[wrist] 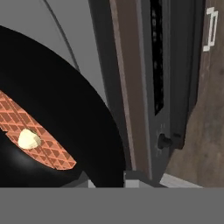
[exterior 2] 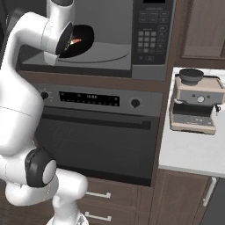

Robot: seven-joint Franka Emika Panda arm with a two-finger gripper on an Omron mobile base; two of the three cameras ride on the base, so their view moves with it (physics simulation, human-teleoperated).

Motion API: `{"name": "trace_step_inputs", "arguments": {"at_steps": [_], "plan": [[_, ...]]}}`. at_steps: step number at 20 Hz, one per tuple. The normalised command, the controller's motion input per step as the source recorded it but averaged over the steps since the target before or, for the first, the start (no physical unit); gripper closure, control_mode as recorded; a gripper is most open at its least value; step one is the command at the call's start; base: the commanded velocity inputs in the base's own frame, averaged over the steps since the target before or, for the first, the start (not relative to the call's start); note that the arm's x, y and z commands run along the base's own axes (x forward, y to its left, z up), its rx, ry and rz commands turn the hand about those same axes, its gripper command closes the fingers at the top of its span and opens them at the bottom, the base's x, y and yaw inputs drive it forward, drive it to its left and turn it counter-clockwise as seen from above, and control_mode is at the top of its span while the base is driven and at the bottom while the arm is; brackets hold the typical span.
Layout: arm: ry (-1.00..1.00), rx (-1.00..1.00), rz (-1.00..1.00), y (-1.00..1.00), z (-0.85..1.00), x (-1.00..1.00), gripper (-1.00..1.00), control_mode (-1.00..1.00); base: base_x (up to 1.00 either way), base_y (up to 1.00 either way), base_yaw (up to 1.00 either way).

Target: Open the microwave, place the bowl with waffle inside the microwave, then close the microwave door and turn it on.

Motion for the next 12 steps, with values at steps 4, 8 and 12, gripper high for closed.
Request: {"name": "trace_step_inputs", "arguments": {"at_steps": [4, 8, 12], "plan": [[0.07, 0.0, -0.03, 0.0, -0.02, 0.71, 1.0, -1.0, 0.0, 0.0, 0.0], [0.08, 0.0, -0.01, 0.0, -0.04, 0.66, 1.0, -1.0, 0.0, 0.0, 0.0], [0.04, 0.0, 0.0, 0.0, -0.21, 0.4, 1.0, -1.0, 0.0, 0.0, 0.0]]}}
